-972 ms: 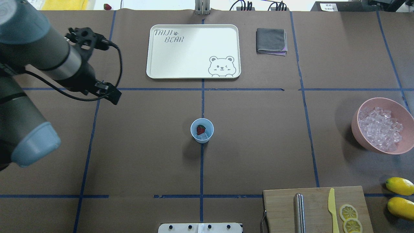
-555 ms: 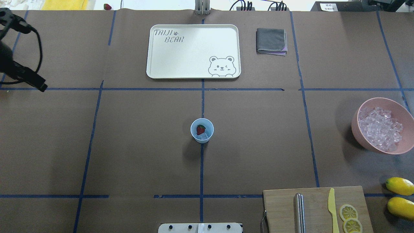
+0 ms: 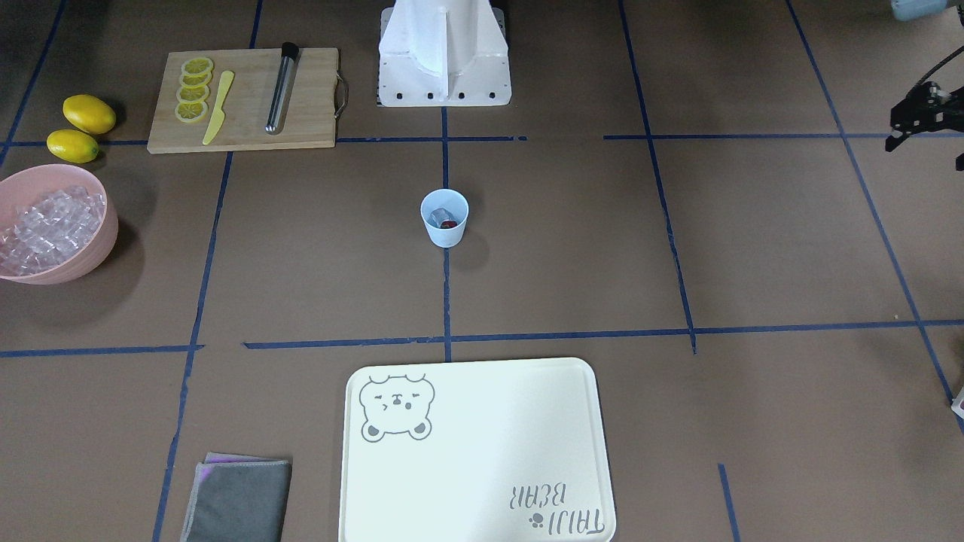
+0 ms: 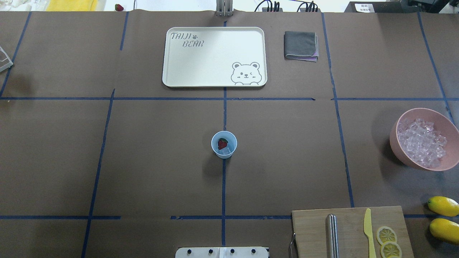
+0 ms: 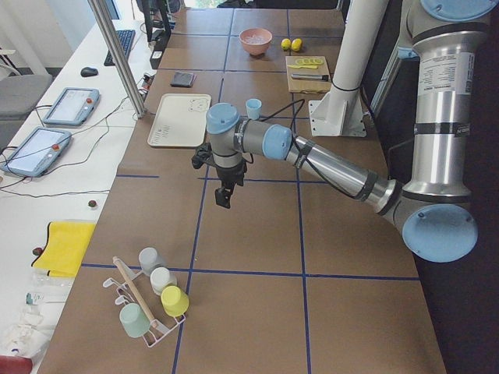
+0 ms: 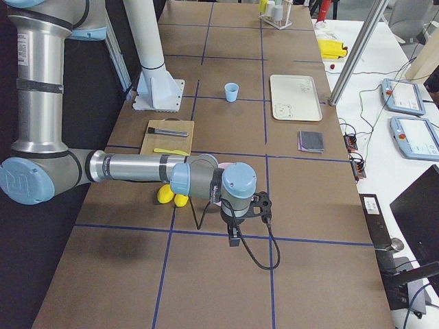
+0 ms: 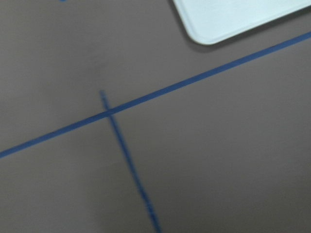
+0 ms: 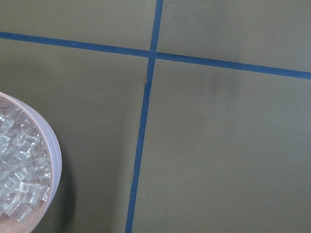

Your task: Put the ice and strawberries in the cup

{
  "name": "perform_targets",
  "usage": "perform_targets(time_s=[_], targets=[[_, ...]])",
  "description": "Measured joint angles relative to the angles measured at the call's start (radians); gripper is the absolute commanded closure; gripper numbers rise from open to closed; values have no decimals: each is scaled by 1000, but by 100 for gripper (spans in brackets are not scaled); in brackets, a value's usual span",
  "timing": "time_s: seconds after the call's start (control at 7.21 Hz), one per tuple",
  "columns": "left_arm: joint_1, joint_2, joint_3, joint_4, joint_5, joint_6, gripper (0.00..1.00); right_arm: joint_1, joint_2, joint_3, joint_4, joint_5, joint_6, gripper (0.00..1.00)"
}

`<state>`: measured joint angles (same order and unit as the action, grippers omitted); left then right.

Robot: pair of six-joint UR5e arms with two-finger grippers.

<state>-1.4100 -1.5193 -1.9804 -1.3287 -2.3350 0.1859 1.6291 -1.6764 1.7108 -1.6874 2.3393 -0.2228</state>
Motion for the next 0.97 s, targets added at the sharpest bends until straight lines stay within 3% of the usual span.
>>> perform_targets(time_s=[0.42, 0.97], targets=[[-194, 14, 200, -14, -64, 175, 0, 0, 0, 1, 0, 0, -1, 1], [-231, 45, 232, -32, -63, 181, 0, 0, 0, 2, 0, 0, 0, 0]])
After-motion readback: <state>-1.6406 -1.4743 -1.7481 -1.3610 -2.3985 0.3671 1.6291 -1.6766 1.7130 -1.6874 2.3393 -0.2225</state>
